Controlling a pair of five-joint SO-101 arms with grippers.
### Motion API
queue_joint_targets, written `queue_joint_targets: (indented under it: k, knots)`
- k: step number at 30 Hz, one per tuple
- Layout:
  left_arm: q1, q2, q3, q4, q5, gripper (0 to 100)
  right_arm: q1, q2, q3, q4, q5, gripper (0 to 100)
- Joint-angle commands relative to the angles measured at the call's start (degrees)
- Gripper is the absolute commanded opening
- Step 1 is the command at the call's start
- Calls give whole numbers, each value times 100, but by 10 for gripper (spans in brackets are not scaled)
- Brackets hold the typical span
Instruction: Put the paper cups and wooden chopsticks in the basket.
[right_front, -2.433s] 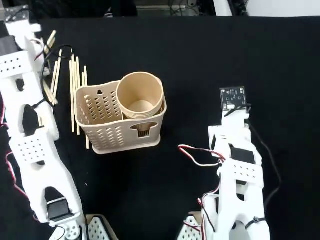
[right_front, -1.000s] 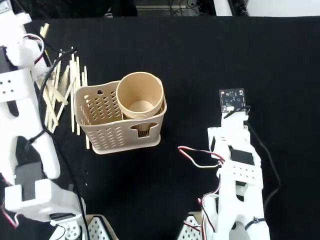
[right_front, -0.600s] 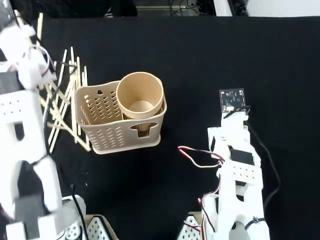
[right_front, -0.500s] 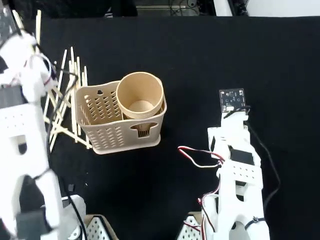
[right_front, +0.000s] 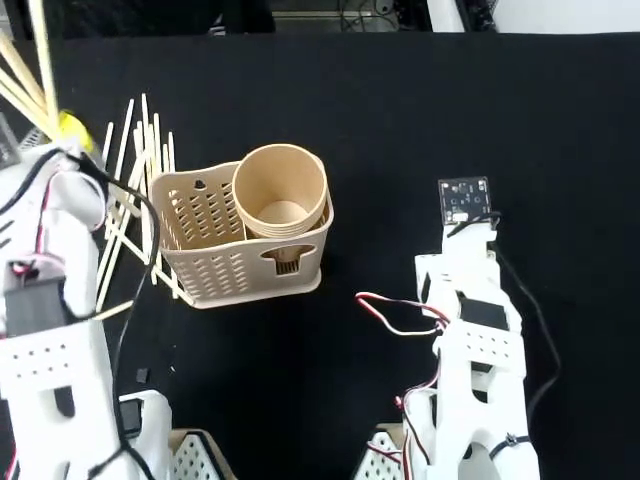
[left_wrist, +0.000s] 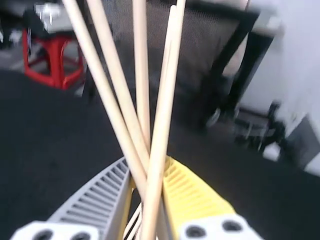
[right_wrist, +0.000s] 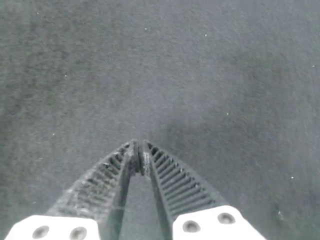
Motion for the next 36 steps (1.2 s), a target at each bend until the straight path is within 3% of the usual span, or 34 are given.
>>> queue_joint_targets:
  k: [1,8,23,32,36]
  knots:
    - [321,-589,-251,-193,211,28,-79,-127,-22,-105,-18,14]
    - [1288,-879,-400,-149,-202,28,-79,-127,-22,-105,-18,14]
    - [1754,-923,-154,114,-185,28,-79,-119,-22,-105,-18,14]
    - [2132,-932,1314,-1811,-185,28,-79,-127,-22,-105,-26,14]
    - [2088,-941,1490,-1943,-185,28,-79,-127,-22,-105,-26,14]
